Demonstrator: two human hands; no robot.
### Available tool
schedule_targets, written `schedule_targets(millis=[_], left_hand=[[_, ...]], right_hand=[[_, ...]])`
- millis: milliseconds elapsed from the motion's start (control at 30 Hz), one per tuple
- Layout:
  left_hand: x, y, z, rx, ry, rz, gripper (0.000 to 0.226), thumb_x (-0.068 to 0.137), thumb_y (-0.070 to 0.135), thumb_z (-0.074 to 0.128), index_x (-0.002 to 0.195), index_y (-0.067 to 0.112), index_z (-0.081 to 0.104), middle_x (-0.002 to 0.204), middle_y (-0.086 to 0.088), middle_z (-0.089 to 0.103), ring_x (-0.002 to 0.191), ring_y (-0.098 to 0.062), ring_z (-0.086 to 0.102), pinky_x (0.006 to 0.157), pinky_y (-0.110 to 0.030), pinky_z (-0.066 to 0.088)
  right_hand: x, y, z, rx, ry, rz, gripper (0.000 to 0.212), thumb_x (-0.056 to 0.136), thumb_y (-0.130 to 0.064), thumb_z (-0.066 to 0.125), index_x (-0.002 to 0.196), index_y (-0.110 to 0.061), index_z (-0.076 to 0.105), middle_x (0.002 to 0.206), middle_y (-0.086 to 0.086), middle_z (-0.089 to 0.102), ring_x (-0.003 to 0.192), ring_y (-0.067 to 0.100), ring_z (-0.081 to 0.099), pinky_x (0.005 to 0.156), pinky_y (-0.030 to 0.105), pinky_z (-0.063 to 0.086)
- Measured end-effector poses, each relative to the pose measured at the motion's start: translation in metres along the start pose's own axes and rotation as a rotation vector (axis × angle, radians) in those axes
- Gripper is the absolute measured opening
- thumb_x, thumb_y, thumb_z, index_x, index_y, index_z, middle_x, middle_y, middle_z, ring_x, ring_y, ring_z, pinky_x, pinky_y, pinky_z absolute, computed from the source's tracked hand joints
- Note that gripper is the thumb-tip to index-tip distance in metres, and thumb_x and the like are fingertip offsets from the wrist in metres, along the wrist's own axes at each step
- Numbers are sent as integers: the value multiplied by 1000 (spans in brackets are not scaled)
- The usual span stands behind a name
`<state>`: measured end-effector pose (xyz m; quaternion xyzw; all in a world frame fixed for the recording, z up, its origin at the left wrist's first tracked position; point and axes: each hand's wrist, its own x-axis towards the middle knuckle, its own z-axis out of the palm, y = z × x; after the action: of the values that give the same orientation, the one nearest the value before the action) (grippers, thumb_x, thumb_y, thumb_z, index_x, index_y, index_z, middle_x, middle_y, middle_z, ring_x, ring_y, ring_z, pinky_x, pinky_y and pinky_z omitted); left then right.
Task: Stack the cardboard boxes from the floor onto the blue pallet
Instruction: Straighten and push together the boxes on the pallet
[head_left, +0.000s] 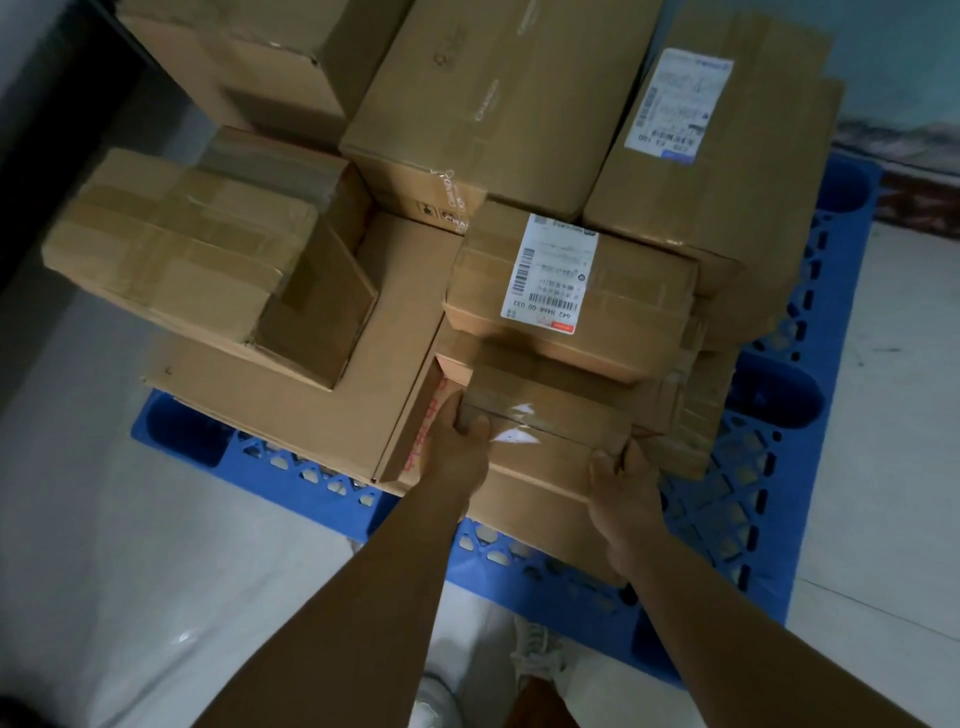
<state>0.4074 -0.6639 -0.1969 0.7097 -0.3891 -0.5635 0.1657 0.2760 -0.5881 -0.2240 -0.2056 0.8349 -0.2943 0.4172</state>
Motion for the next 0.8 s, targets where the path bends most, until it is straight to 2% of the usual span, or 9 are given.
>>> schedule_targets(millis=[100,167,267,367,400,467,567,667,800], left_hand=[[-9,1,-2,-5,21,-42,48,97,14,46,144,22,40,130,-1,56,110,-16,54,77,-16,41],[-15,4,-5,0,40,-38,55,98,19,48,150,22,31,142,-3,48,118,-18,49,83,-24,37],[-33,9,-11,-34,47,-3,56,99,24,49,151,29,29,146,1,44,118,-16,46,84,-25,36],[-57,14,-22,-32,61,24,53,99,30,48,149,31,31,148,-1,42,132,-24,41,100,-34,38],[-66,15,-26,-29,69,27,50,98,33,47,147,30,35,145,-4,45,131,-27,44,103,-40,40],[-89,19,-35,-33,111,30,46,98,37,46,141,21,43,135,-13,52,122,-33,50,99,-46,42],[-133,26,-55,-86,165,59,40,99,34,43,134,16,48,126,-12,57,111,-32,53,88,-39,41],[-181,27,-79,-262,185,33,48,100,35,45,146,25,37,141,-4,49,125,-26,47,97,-31,36],[-244,22,-114,-344,229,42,49,101,32,43,149,24,34,147,0,42,129,-21,43,90,-24,31]], right_hand=[[-6,-8,-3,47,-23,68,44,91,-31,44,129,-10,52,119,12,61,106,31,58,95,47,46],[-11,-13,-6,69,-39,98,43,95,-32,43,132,-11,48,121,13,60,108,30,57,97,47,45],[-23,-21,-11,71,-17,60,63,83,-51,40,133,-14,45,121,13,61,108,31,58,97,51,45],[-43,-36,-21,109,-14,70,48,89,-43,42,125,-13,47,111,13,61,104,34,58,95,52,45],[-52,-43,-26,111,-13,61,46,89,-45,41,123,-15,48,109,14,61,103,34,58,94,52,45],[-72,-55,-36,120,-47,47,53,89,-49,41,130,-17,46,116,12,61,108,33,58,98,49,45],[-104,-67,-46,97,-89,44,57,97,-46,39,145,-16,35,134,10,54,120,29,52,102,42,42],[-146,-81,-54,96,-127,-30,47,100,-36,38,142,-13,38,132,14,53,116,29,53,93,39,44],[-218,-100,-63,78,-210,-103,46,103,-32,34,143,-12,38,135,8,49,122,26,48,91,34,40]])
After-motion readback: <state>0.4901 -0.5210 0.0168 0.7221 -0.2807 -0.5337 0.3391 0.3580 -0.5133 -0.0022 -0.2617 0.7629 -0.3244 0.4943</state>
